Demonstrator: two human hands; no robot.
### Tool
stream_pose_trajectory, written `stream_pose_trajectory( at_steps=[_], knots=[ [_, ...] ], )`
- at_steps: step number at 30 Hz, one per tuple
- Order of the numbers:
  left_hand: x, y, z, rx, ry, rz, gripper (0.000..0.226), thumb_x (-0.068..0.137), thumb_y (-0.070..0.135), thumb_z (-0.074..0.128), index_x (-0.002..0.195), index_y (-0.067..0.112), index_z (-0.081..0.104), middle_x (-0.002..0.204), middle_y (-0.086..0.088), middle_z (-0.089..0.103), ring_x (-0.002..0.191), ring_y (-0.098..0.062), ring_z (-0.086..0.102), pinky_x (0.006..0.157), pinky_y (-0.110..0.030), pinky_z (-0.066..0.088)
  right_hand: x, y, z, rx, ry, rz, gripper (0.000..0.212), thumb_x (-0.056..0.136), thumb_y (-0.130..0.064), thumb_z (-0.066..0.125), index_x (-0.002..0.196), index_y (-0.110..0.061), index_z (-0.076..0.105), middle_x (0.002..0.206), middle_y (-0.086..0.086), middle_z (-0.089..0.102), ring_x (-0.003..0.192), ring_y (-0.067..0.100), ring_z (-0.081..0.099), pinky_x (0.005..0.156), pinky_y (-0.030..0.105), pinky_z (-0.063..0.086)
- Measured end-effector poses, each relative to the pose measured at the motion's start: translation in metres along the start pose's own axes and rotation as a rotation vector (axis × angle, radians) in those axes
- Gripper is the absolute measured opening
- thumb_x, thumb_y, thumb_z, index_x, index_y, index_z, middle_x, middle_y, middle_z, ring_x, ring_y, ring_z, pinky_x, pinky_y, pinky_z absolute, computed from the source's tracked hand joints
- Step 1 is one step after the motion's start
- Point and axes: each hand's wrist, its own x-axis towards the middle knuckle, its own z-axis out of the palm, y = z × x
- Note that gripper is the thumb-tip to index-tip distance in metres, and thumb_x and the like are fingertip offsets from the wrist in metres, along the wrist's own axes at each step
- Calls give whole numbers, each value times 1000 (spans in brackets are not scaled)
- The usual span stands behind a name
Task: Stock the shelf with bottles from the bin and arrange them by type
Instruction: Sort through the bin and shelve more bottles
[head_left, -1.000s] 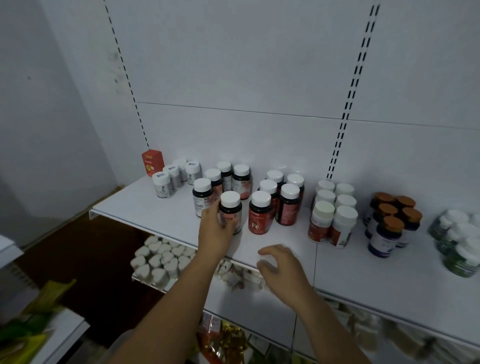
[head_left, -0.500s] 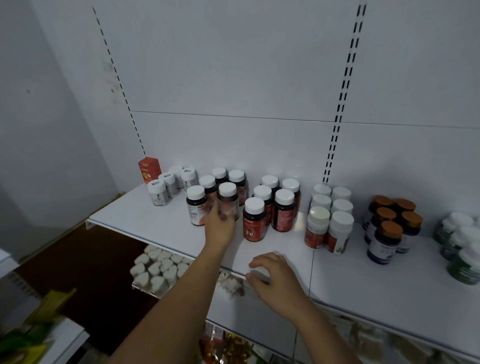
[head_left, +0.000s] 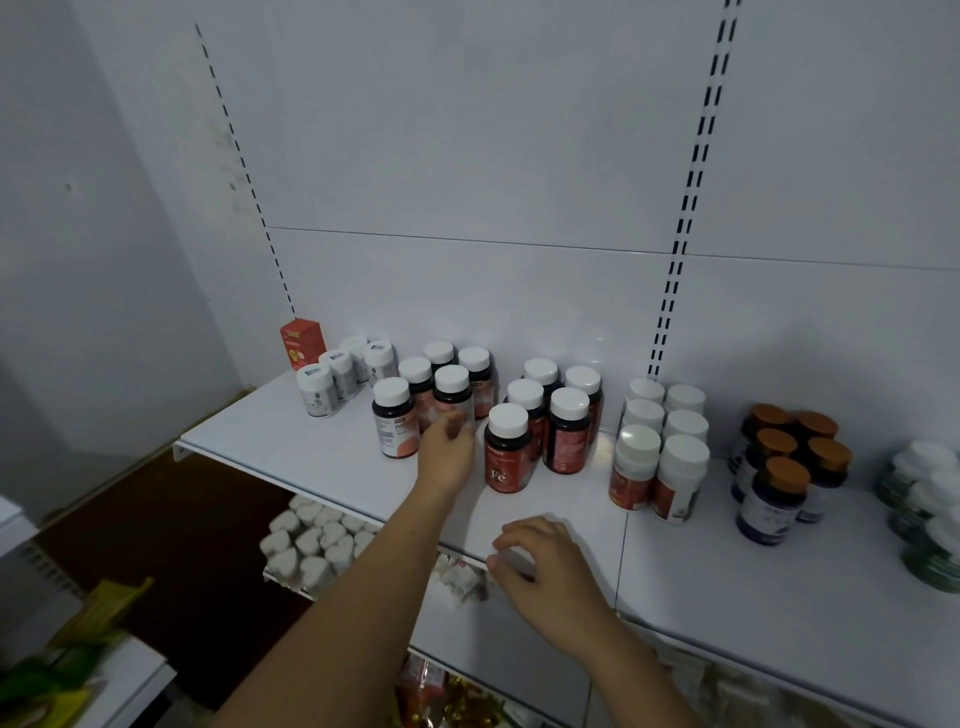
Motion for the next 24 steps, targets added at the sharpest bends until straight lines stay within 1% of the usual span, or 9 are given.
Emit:
stream_pose_trajectory(
  at_steps=[4, 8, 11, 14, 16, 17, 18, 22, 24],
  knots=[
    [-3, 8, 1, 3, -40, -40, 31, 105, 25, 57, 134, 21, 67, 133, 0, 68, 125, -22, 62, 110, -53, 51, 0, 0, 0, -7, -8, 4, 22, 95, -49, 66, 112, -36, 72, 122, -24, 57, 123, -3, 45, 110, 26, 39],
    [2, 10, 2, 5, -26, -69, 8, 100, 28, 59, 104, 29, 66, 112, 8, 69, 111, -20, 65, 103, -55, 56, 0, -1, -2, 10, -22, 20, 21, 95, -48, 66, 113, -37, 71, 122, -27, 57, 124, -4, 45, 111, 26, 39],
    [10, 7, 1, -39, 8, -70, 14, 95, 29, 62, 106, 28, 54, 108, 4, 63, 104, -19, 64, 101, -57, 57, 0, 0, -3, 55, -25, 28, 18, 94, -45, 68, 111, -38, 70, 121, -27, 58, 124, -5, 47, 111, 27, 40],
    [8, 11, 1, -97, 40, -79, 28, 99, 19, 62, 124, 16, 50, 105, 5, 59, 92, -12, 61, 98, -53, 59, 0, 0, -4, 78, -28, 36, 17, 94, -43, 69, 110, -39, 70, 120, -27, 60, 124, -5, 47, 111, 26, 40],
    [6, 13, 2, -137, 32, -91, 14, 101, 16, 61, 114, 18, 55, 99, 5, 60, 85, -13, 59, 94, -48, 58, 1, 0, -4, 73, -27, 40, 15, 94, -43, 69, 109, -40, 70, 120, -28, 59, 124, -5, 47, 111, 25, 39],
    [6, 14, 3, -160, 31, -95, 8, 102, 14, 60, 105, 21, 56, 96, 5, 60, 85, -14, 59, 92, -46, 58, 1, 0, -4, 68, -28, 42, 14, 94, -43, 69, 108, -40, 69, 119, -29, 58, 124, -5, 47, 111, 25, 39],
    [6, 15, 3, -175, 31, -94, 12, 102, 13, 59, 100, 24, 57, 96, 4, 61, 86, -15, 59, 92, -46, 59, 0, -1, -4, 63, -31, 43, 13, 94, -43, 69, 108, -41, 69, 118, -30, 57, 123, -5, 47, 111, 25, 39],
    [7, 10, -1, -93, 28, -65, 7, 104, 17, 57, 106, 17, 63, 113, -10, 70, 92, -19, 67, 94, -48, 62, 0, -1, -5, 93, -38, 63, 15, 95, -41, 69, 110, -39, 69, 118, -28, 58, 122, -5, 50, 108, 20, 39],
    [7, 9, -3, -56, 3, -24, 18, 106, 17, 52, 100, 17, 69, 110, -10, 74, 99, -22, 71, 94, -48, 62, 0, -2, -7, 135, -38, 84, 17, 94, -39, 70, 112, -37, 71, 117, -23, 60, 119, -6, 52, 107, 18, 41]
  ],
)
